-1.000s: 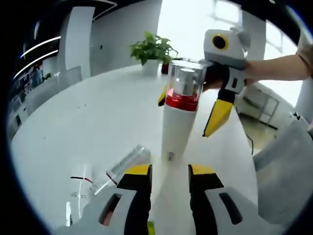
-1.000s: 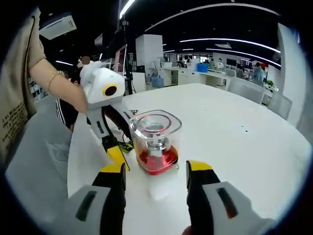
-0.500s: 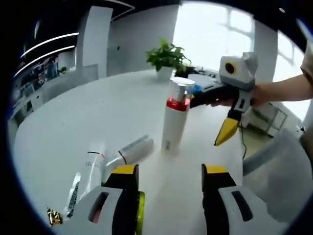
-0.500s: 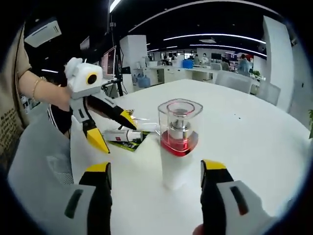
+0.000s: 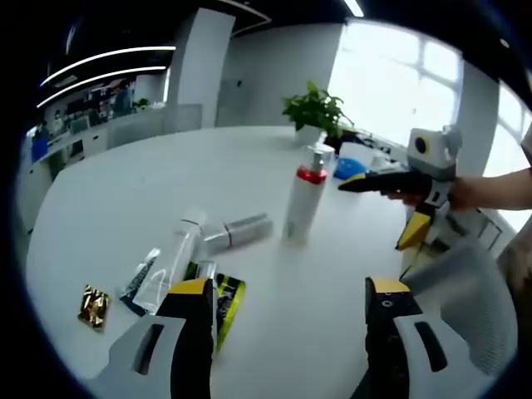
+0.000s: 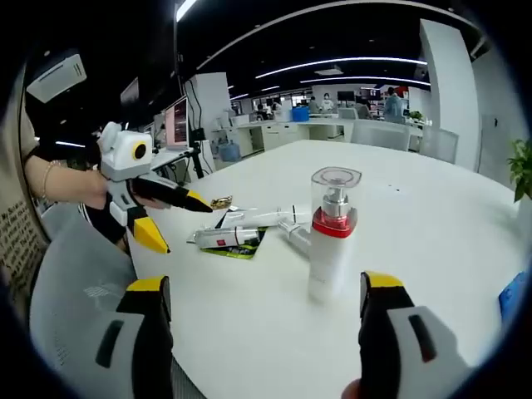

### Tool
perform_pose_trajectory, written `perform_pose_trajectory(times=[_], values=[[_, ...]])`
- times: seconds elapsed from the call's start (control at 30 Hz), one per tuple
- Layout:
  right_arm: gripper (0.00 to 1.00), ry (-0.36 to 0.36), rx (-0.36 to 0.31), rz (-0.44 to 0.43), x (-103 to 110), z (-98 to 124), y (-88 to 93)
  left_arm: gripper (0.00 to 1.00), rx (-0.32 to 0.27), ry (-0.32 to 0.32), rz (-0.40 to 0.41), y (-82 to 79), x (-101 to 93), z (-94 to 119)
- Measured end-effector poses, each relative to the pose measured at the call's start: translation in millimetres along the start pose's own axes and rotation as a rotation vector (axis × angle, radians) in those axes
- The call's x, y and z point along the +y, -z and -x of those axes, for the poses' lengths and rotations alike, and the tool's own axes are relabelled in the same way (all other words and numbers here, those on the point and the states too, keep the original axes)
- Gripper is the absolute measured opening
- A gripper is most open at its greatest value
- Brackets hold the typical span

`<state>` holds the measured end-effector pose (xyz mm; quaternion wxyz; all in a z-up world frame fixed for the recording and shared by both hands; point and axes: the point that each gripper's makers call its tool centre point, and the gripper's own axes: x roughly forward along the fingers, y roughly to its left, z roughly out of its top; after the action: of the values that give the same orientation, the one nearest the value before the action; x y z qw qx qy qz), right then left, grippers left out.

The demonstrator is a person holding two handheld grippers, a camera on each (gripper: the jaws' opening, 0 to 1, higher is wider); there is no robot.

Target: Arrange the skincare products in the storage area until every visible bottle or jar stands upright without overlapping.

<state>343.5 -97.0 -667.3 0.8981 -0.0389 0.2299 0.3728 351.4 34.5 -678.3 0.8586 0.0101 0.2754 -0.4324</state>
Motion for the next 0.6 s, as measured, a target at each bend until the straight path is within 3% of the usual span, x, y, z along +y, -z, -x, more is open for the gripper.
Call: perform_pose_trajectory(times=[0.17, 0.6], values=[[0.99, 0.008, -0.031, -0.034, 13, 10, -2.3, 0.81, -0.018, -0.022, 0.032, 6.7, -6.5, 19], [0.99, 0.017, -0.038, -0.073, 44, 28, 10.7, 0.92, -0.050, -0.120, 0.130, 32.0, -11.9, 72]])
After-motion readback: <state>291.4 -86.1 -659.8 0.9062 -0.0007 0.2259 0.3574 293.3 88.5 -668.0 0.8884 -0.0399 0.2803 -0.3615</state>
